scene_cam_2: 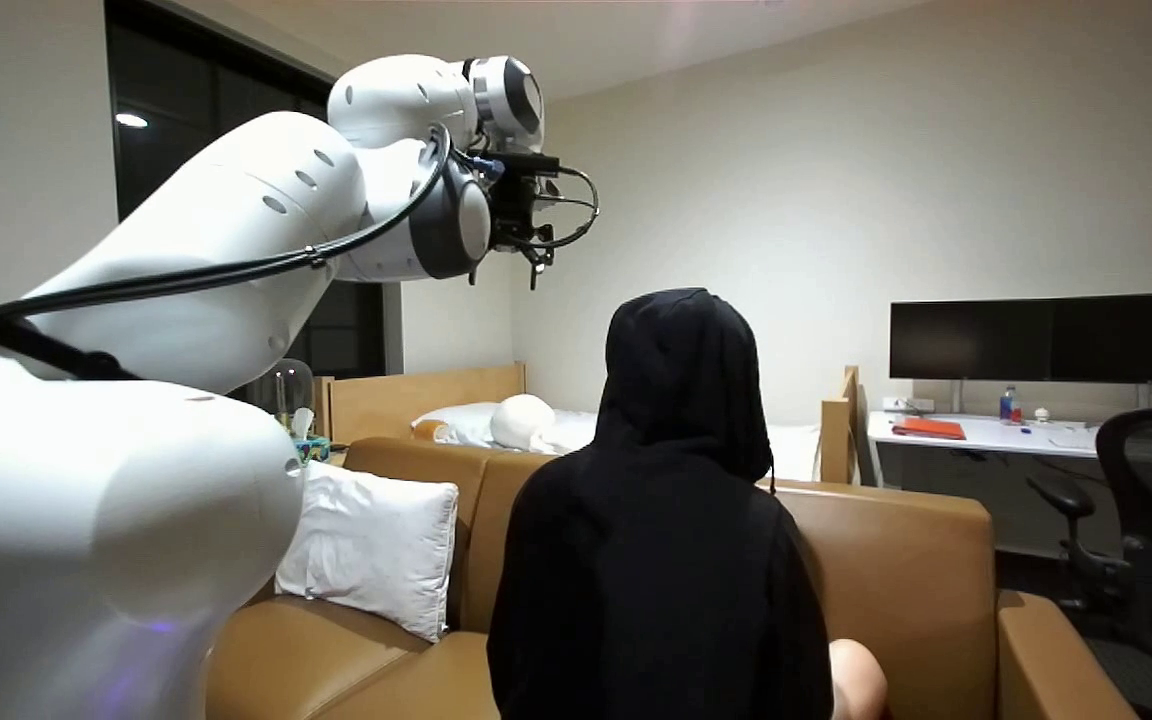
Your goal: Put the hood of the hoodie on the head of the person.
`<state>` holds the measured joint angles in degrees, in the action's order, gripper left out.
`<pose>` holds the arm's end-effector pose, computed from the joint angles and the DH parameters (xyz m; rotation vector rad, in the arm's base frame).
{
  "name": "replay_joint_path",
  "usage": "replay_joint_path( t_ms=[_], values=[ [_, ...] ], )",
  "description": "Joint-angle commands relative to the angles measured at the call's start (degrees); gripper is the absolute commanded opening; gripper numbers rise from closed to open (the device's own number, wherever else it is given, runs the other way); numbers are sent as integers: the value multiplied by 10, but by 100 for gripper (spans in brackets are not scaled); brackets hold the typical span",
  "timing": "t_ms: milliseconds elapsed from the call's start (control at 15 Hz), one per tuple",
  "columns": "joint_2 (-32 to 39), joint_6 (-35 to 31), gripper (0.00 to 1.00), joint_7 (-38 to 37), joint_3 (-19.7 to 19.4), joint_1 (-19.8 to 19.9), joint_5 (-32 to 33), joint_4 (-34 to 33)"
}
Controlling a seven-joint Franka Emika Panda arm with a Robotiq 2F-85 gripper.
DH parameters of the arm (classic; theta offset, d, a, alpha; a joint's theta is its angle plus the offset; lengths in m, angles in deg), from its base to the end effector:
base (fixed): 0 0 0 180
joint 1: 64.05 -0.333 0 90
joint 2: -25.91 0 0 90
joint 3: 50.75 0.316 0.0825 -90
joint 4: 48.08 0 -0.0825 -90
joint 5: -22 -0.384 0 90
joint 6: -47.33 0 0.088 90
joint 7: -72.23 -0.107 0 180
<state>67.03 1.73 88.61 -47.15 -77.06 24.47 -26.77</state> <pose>0.6067 0.1514 0.6400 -2.9877 -0.8281 0.4577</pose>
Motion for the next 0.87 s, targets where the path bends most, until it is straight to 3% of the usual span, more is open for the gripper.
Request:
replay_joint_path(
  t_ms=[0,800],
  values=[
    [10,13,100,31,-5,-9,23,10],
    [23,0,100,13,0,-7,13,4]
  ],
)
